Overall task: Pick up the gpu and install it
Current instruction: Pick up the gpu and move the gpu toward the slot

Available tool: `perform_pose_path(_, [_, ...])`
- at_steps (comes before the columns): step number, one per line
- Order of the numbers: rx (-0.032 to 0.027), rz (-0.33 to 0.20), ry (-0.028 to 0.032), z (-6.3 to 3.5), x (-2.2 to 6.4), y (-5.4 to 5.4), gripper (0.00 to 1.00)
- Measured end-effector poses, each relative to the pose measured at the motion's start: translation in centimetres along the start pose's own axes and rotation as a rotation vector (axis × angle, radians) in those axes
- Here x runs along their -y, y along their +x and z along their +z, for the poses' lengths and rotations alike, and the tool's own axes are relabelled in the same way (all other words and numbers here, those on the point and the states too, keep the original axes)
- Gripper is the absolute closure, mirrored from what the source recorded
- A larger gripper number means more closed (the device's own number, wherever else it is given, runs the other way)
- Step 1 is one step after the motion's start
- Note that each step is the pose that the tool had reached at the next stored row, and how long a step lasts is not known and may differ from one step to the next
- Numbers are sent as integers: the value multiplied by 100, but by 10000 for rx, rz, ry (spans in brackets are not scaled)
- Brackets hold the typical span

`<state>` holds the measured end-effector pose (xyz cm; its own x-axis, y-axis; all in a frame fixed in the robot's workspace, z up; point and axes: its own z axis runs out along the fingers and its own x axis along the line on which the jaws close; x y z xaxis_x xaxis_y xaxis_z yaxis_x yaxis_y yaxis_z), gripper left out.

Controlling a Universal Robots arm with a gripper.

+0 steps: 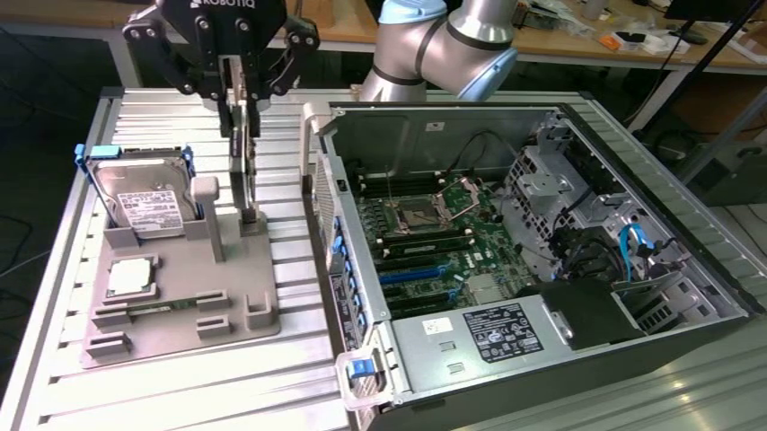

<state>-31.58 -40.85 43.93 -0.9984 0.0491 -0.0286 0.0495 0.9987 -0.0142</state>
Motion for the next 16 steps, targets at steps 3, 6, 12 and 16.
perform_pose_path(3, [0, 2, 0, 7, -6, -123, 73])
perform_pose_path(6, [0, 2, 0, 15, -14, -279, 73])
perform_pose_path(12, [0, 3, 0, 28, -28, -551, 73])
perform_pose_path(16, [0, 2, 0, 36, -37, -742, 73])
